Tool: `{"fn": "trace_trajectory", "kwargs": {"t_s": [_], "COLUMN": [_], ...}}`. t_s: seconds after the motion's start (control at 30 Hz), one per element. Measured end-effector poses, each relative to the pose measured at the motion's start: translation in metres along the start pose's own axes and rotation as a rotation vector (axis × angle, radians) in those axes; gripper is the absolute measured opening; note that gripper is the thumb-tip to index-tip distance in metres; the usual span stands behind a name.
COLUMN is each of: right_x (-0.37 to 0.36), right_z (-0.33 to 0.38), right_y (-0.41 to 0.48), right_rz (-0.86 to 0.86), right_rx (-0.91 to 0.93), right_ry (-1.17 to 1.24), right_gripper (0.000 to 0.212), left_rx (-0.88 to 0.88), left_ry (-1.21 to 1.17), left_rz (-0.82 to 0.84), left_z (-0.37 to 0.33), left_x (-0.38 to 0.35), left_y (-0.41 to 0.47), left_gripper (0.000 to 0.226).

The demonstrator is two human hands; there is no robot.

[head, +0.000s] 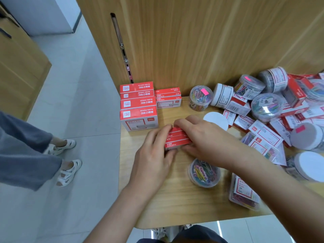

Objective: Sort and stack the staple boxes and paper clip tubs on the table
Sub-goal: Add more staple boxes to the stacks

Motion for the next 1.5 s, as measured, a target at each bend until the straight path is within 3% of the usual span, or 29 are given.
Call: {"fn": "trace_trajectory", "kwargs": {"t_s": [0.13, 0.27, 0.33, 0.47, 0.57, 0.7, 0.8, 0.87, 0.93, 1.07, 1.13, 1.23, 1.37, 1.43, 1.5], "right_x": [-0.005, -0.005, -0.006, -0.006, 0.001, 0.009, 0.005, 0.001, -0.004, -0.010, -0.009, -0.008, -0.003, -0.003, -0.004], "right_z": [-0.001, -0.006, -0.006, 0.003, -0.004, -0.007, -0.013, -0.016, -0.016, -0.009, -0.006, 0.000, 0.000, -0.001, 0.000], "right_y": [-0.008, -0.017, -0.022, -0.015, 0.001, 0.016, 0.027, 0.035, 0.041, 0.041, 0.039, 0.039, 0.038, 0.039, 0.041], "right_rz": [-0.024, -0.036, -0.026, -0.005, -0.042, -0.051, -0.112, -0.170, -0.232, -0.352, -0.379, -0.296, -0.248, -0.258, -0.277], "right_rx": [-0.064, -0.283, -0.337, -0.202, -0.168, -0.143, -0.198, -0.254, -0.295, -0.315, -0.311, -0.284, -0.428, -0.443, -0.404], "right_ry": [0.073, 0.545, 0.626, 0.029, -0.243, -0.273, -0.259, -0.232, -0.183, -0.054, 0.069, 0.422, 0.924, 0.932, 0.779], "right_gripper": [0.065, 0.073, 0.068, 0.055, 0.037, 0.021, 0.023, 0.027, 0.032, 0.051, 0.062, 0.067, 0.042, 0.046, 0.044], "left_rx": [0.006, 0.039, 0.063, 0.022, 0.002, 0.012, -0.091, -0.060, 0.103, 0.491, 0.517, 0.434, 0.413, 0.408, 0.376], "left_ry": [0.022, 0.015, 0.003, 0.005, 0.007, -0.050, -0.133, -0.270, -0.479, -0.936, -1.088, -0.982, -0.892, -0.865, -0.814], "left_rz": [-0.065, -0.109, -0.132, -0.155, -0.142, -0.211, -0.394, -0.492, -0.496, -0.350, -0.264, -0.205, -0.249, -0.242, -0.231], "left_z": [-0.006, -0.006, -0.005, -0.009, -0.012, -0.017, -0.024, -0.019, -0.004, 0.032, 0.035, 0.028, 0.026, 0.027, 0.025], "left_x": [-0.005, -0.004, -0.003, -0.007, -0.006, 0.013, 0.050, 0.072, 0.083, 0.075, 0.068, 0.058, 0.056, 0.056, 0.057], "left_y": [0.005, -0.002, -0.005, -0.001, 0.005, -0.001, -0.010, -0.005, 0.010, 0.046, 0.055, 0.059, 0.062, 0.062, 0.061], "left_gripper": [0.060, 0.065, 0.066, 0.064, 0.065, 0.060, 0.047, 0.046, 0.053, 0.073, 0.058, 0.020, 0.024, 0.026, 0.032]}}
Point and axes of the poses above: each hand's wrist, its own y-axis towards the middle knuckle, its own x-axis out of the back of the hand, z = x × y, the point moved 3 cm from there along y, towards the middle knuckle, and after that the axes turned 8 degrees about -y, right-handed, at the moved point
